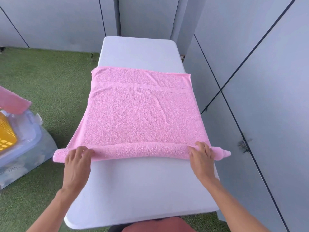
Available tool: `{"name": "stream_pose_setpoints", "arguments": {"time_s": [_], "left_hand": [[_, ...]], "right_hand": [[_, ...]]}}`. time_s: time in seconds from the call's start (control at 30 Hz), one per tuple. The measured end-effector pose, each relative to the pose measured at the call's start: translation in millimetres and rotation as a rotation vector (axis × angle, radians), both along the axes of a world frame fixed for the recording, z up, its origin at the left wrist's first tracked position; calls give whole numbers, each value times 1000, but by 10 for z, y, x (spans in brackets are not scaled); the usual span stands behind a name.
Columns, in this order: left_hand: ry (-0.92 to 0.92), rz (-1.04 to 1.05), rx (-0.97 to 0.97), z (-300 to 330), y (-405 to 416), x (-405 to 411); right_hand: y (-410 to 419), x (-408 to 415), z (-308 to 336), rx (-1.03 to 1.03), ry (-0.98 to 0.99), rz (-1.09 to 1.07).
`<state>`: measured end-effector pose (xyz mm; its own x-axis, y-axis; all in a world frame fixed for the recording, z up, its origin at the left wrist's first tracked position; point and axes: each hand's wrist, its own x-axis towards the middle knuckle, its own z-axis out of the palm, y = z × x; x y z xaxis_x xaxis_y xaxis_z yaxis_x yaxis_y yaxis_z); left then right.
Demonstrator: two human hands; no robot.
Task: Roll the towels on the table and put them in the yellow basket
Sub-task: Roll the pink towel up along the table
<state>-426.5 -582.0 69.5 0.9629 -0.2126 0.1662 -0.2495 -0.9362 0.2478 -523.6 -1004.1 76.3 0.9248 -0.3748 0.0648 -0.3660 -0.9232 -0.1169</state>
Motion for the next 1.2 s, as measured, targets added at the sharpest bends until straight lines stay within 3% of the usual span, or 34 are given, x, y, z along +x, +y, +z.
{"name": "stream_pose_setpoints", "arguments": {"time_s": [0.17,0.4,0.6,0.73,0.8,0.83,0.9,0.93,1.0,1.1,1.2], "left_hand": [[97,-127,112,-352,55,-131],[132,-90,87,-71,-68,244],[175,-22,125,-78,34,62],[329,-113,209,13,149,117],[505,-158,247,101,202,252],[551,-156,170,110,212,299],[378,-137,23,56,223,335],[257,-106,7,26,198,315],[61,-44,-14,-24,127,185],[9,-110,-84,-178,59,-92],[53,-212,-50,-338,125,-204]], "right_hand": [[120,-183,-235,-12,149,71],[-39,98,-66,23,212,95],[-70,-52,32,2,370,147],[-101,-78,175,85,554,154],[-180,5,260,216,680,130],[-218,62,286,323,710,94],[-243,170,315,506,641,8],[-234,195,295,532,516,-33],[-177,176,225,415,214,-84],[-33,5,100,193,-4,-22],[110,-255,-27,88,-9,134]]}}
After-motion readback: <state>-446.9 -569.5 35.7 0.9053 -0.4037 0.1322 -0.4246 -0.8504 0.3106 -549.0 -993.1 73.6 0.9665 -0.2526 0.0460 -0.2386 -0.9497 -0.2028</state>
